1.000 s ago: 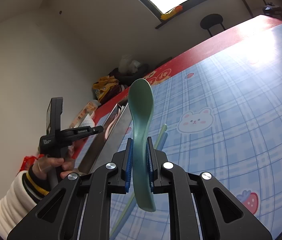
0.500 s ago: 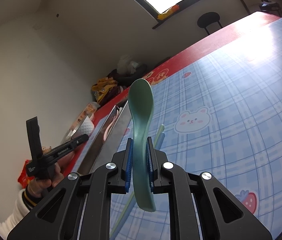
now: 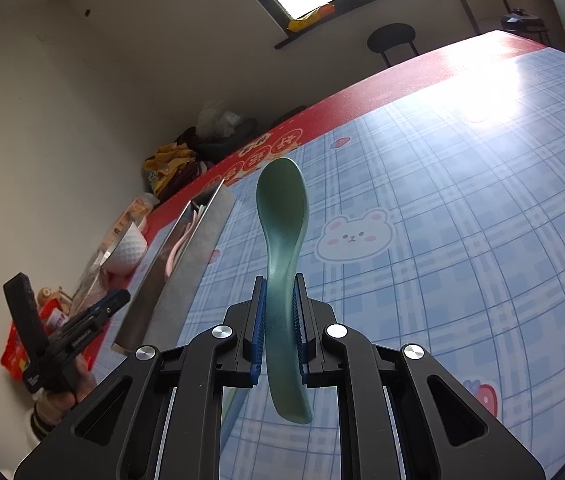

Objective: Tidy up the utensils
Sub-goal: 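Lower the green spoon into the steel tray with the right tool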

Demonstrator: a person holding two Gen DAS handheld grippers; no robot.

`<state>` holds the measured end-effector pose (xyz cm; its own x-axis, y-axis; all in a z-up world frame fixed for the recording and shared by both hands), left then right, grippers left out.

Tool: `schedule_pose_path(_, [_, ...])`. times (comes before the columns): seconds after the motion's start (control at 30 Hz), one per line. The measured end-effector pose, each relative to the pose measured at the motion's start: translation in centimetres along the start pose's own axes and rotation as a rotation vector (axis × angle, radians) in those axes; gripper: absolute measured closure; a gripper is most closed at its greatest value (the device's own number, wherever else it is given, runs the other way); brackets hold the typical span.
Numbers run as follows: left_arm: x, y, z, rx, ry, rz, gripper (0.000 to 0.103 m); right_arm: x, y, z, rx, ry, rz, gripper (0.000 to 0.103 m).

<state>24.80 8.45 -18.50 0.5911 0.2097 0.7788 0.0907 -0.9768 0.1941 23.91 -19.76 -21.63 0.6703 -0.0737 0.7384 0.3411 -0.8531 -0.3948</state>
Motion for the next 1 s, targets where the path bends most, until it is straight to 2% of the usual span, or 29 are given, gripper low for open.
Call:
schedule_pose_path(0.1, [0.1, -0.4, -0.3, -0.02, 0.007, -0.019, 0.074, 0.4, -0.5, 0.5, -0.038, -0.037, -0.022, 0.09])
schedule_pose_path(0.27, [0.3, -1.0, -0.7, -0.044, 0.006, -0.055, 0.072, 3.1, -3.1, 1.6, -0.027, -0.042, -0.044, 0.09])
schedule_pose_path(0.43, [1.0, -1.7, -1.5, -0.02, 0.053, -0.07, 0.058, 6.1, -8.0, 5.1, 0.02, -0.077, -0.086, 0.09])
schedule_pose_path(0.57, [1.9, -3.4, -2.1, 0.019, 0.094, -0.125, 0.04, 7.2, -12.1, 9.2, 0.064, -0.124, -0.089, 0.09])
schedule_pose_path(0.6, [2.1, -3.8, -2.3, 0.033, 0.107, -0.137, 0.03, 7.4, -12.9, 10.2, 0.068, -0.138, -0.084, 0.09])
schedule_pose_path(0.7, [2.6, -4.8, -2.7, 0.049, 0.131, -0.173, 0.012, 7.2, -14.7, 13.0, 0.078, -0.179, -0.054, 0.09])
schedule_pose_path(0.8, [2.9, -5.5, -2.6, 0.064, 0.132, -0.194, 0.006, 7.0, -15.7, 15.2, 0.067, -0.216, -0.029, 0.09])
schedule_pose_path(1.0, [3.0, -6.3, -2.4, 0.08, 0.119, -0.227, 0.006, 6.1, -16.0, 17.2, 0.029, -0.271, -0.003, 0.09])
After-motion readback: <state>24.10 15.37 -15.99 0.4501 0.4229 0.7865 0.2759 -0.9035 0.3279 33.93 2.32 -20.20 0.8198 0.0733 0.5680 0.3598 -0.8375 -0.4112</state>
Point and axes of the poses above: each gripper's, at about its wrist camera, not at the fingertips, and z roughly the way its jaws point, y to its right, x to its top, the point moved 8 cm from there along z, roughly the way its jaws point, and after that the axes turned 14 degrees about -z, right-handed, at the moved point
